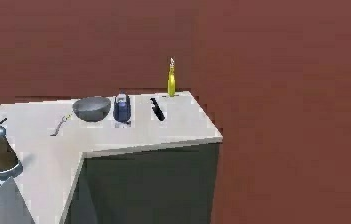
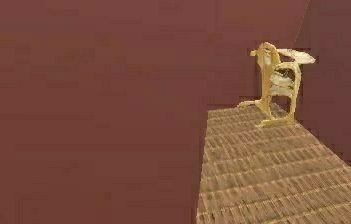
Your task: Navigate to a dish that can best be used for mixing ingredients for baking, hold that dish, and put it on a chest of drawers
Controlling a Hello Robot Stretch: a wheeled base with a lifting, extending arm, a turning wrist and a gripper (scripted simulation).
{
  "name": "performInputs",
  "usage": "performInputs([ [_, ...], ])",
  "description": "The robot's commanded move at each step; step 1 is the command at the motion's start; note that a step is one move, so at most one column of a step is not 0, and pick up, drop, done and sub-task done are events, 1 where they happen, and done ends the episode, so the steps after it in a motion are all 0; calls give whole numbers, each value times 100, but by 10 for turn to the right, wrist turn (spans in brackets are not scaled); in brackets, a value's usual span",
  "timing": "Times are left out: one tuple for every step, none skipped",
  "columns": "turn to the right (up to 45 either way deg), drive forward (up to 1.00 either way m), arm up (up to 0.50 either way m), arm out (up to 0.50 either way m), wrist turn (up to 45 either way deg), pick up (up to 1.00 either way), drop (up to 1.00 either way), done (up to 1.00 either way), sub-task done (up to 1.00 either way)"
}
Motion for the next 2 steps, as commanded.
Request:
performInputs([
  [0,45,0,0,0,0,0,0,0],
  [-450,0,0,0,0,0,0,0,0],
])
